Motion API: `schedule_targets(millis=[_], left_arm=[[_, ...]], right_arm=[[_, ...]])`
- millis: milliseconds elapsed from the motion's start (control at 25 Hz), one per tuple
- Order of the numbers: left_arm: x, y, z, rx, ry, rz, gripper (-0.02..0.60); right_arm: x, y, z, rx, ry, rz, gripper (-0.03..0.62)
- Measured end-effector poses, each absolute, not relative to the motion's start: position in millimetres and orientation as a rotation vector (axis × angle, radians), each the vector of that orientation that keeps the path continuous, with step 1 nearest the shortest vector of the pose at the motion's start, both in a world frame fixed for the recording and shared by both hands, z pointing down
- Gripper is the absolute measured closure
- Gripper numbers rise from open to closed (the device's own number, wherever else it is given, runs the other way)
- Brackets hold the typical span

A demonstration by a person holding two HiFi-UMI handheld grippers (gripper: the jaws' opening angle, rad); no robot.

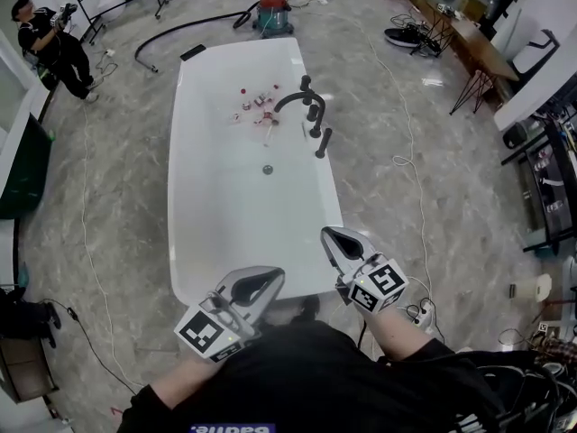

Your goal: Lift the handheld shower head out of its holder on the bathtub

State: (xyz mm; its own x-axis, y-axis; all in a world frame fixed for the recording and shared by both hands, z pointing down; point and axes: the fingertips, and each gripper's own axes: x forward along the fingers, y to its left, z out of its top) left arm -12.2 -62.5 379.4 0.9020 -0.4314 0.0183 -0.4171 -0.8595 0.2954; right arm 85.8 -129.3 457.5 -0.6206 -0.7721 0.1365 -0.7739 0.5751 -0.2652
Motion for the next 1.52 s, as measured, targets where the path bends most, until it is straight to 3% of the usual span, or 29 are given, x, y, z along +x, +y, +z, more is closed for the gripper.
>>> schedule_targets(millis=[960, 1520], left_arm=[[2, -116, 394, 2.697, -0.763, -0.046, 0.581], [-3, -123, 424, 2.640, -0.788, 0.031, 0.581]], right_arm=[[185, -333, 532, 1.508, -2.595, 0.455, 0.563], [211, -419, 627, 1.525, -2.416, 0.504, 0.436]])
